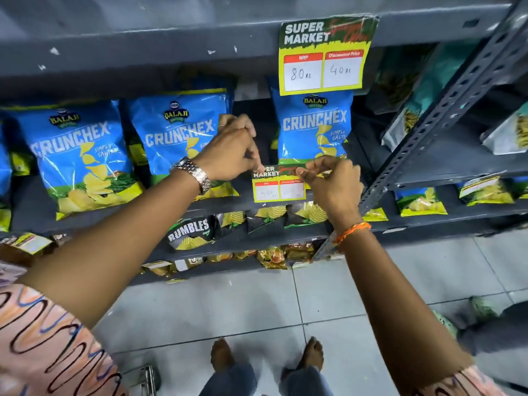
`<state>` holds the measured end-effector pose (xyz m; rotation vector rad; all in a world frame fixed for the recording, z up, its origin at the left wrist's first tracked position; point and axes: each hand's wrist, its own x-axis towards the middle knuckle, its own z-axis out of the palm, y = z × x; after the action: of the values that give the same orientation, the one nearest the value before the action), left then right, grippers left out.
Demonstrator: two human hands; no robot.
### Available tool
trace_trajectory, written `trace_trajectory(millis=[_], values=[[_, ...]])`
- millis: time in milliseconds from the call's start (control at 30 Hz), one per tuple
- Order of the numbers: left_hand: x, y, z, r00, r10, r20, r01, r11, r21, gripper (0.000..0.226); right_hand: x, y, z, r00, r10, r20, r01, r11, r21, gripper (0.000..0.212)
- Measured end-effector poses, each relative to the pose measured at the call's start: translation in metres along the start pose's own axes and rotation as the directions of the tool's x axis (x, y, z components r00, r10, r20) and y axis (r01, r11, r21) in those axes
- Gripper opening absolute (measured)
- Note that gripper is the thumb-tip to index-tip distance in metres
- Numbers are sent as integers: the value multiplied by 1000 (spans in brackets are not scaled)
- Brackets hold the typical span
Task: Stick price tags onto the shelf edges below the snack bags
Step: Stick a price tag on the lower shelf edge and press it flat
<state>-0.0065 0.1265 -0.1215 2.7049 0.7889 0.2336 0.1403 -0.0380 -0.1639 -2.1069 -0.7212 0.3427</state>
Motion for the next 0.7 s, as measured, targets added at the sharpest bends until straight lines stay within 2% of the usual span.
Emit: trace_trajectory(millis=[167, 300, 400, 500, 700], values=[[-30, 10, 11, 997, -62, -40, 63, 998, 18, 20, 5, -4, -13, 984, -48, 171, 81, 977, -196, 34], [-51, 21, 35, 991, -107, -81, 116, 986, 122, 18, 3, 13, -8, 964, -61, 257, 154, 922, -356, 28], [-60, 25, 60, 982, -145, -118, 165, 969, 185, 18, -2, 34, 5, 954, -127, 272, 238, 873, -426, 20], [-64, 19, 84, 972, -181, -152, 213, 948, 236, 18, -5, 54, 20, 942, -184, 281, 300, 837, -457, 26], [-61, 9, 119, 936, -250, -249, 322, 896, 308, 16, -4, 75, 50, 959, -220, 178, 280, 827, -487, 23]])
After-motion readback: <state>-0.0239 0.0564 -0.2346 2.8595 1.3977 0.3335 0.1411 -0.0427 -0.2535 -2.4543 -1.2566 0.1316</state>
